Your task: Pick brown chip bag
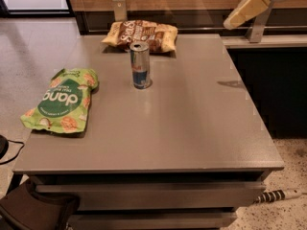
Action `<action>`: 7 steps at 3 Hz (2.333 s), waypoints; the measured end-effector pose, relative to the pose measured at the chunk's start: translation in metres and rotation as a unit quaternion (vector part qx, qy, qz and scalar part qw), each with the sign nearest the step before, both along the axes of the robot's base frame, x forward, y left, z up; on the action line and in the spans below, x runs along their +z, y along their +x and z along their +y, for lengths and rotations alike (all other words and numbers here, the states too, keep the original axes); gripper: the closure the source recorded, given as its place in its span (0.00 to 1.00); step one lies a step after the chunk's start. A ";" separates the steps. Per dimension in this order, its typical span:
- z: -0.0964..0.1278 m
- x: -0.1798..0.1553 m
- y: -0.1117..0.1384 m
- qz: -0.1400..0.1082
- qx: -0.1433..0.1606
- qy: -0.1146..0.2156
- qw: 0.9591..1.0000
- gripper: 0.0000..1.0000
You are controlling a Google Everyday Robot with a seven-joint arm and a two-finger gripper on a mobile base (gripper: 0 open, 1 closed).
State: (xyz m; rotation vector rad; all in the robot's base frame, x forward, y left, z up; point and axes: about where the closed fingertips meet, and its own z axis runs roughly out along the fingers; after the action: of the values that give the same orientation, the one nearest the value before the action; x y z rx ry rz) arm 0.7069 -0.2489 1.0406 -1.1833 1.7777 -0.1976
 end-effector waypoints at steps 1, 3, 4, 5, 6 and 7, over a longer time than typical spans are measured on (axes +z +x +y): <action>0.034 0.005 0.045 0.009 0.026 0.051 0.998 0.00; 0.058 0.006 0.067 0.019 0.039 0.072 0.996 0.00; 0.070 -0.004 0.068 0.020 0.026 0.067 0.997 0.00; 0.111 -0.005 0.059 -0.010 0.018 0.075 0.997 0.00; 0.141 -0.045 0.065 -0.003 0.034 0.078 0.996 0.00; 0.178 -0.104 0.088 0.036 0.068 0.087 0.993 0.00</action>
Offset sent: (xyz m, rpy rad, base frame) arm 0.0986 0.0699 0.0195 0.1866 0.0735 0.1046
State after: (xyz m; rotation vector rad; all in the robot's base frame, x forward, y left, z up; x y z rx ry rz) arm 0.7946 -0.0705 0.9369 -1.1923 1.7314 0.0793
